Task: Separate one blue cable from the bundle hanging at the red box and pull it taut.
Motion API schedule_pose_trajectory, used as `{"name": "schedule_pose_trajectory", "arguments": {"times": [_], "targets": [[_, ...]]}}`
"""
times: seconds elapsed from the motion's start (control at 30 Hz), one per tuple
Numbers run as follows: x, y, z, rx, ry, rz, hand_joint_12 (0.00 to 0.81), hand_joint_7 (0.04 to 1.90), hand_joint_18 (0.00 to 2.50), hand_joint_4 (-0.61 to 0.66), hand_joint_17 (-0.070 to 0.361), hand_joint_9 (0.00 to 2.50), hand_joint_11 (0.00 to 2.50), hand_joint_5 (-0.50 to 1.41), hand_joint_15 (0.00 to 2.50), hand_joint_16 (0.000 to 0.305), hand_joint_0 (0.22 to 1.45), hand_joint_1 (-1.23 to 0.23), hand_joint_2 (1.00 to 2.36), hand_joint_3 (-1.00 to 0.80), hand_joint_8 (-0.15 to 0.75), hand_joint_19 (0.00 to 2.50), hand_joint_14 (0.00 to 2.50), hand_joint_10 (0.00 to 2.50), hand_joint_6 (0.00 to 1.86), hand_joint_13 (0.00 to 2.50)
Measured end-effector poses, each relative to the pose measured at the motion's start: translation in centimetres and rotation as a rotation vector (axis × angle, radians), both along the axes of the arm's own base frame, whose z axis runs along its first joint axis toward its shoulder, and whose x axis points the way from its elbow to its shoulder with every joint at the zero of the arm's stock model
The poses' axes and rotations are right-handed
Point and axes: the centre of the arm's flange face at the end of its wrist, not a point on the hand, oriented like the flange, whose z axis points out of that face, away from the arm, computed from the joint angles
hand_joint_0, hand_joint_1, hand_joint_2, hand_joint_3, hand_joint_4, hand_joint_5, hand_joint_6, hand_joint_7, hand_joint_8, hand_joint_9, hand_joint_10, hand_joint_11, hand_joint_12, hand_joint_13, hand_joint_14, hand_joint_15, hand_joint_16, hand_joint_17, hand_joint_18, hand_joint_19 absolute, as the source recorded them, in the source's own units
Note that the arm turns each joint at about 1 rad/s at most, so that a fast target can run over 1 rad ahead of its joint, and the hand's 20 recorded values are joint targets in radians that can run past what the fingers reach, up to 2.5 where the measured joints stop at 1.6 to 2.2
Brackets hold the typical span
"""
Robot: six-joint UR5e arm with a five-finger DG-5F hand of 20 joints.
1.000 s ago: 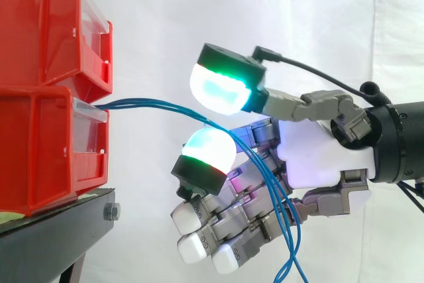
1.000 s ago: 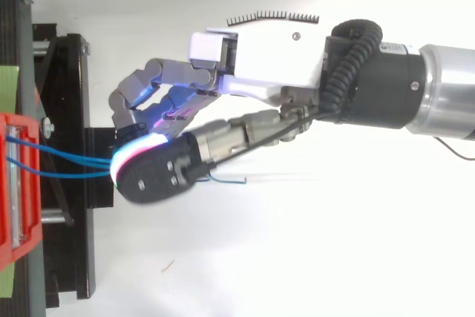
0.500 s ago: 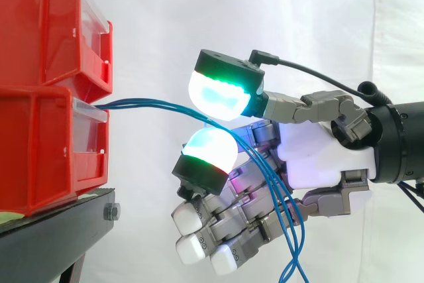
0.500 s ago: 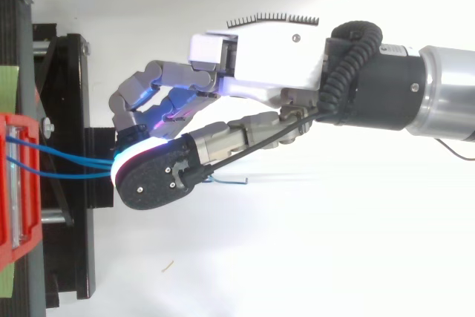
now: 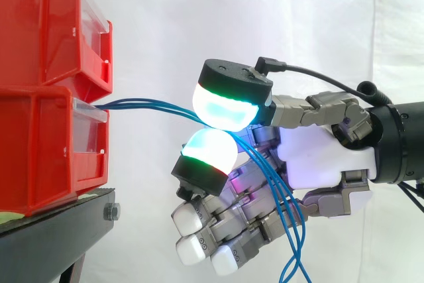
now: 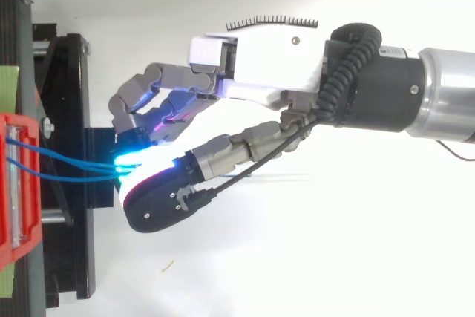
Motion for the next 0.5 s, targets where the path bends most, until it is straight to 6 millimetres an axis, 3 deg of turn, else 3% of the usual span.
{"name": "schedule_pose_trajectory", "arguments": {"times": [0.07,0.17,0.23,0.4,0.5], "targets": [[0.0,0.02,0.0,0.0,0.0,-0.001,0.392,1.24,0.68,0.11,0.113,0.72,0.55,-0.16,0.29,0.05,0.55,-0.68,1.0,-0.5,0.319,0.29,0.01,0.02,0.89,0.66],[0.01,0.08,-0.04,-0.001,0.001,-0.004,0.389,1.25,0.68,0.1,0.111,0.73,0.53,-0.15,0.3,0.05,0.56,-0.36,1.0,-0.5,0.319,0.31,0.01,0.02,0.88,0.66],[0.01,0.09,-0.04,-0.001,0.0,-0.005,0.381,1.23,0.65,0.09,0.109,0.75,0.53,-0.15,0.3,0.049,0.59,-0.26,1.0,-0.5,0.317,0.33,0.01,0.02,0.87,0.66],[0.0,0.1,-0.06,-0.001,0.001,-0.005,0.387,1.25,0.65,0.1,0.11,0.74,0.54,-0.15,0.3,0.049,0.6,-0.36,1.01,-0.41,0.324,0.32,0.01,0.02,0.86,0.66],[-0.01,0.11,-0.07,-0.001,0.001,-0.005,0.406,1.24,0.68,0.12,0.118,0.75,0.54,-0.15,0.3,0.052,0.57,-0.51,1.01,-0.28,0.338,0.3,0.01,0.02,0.86,0.68]]}}
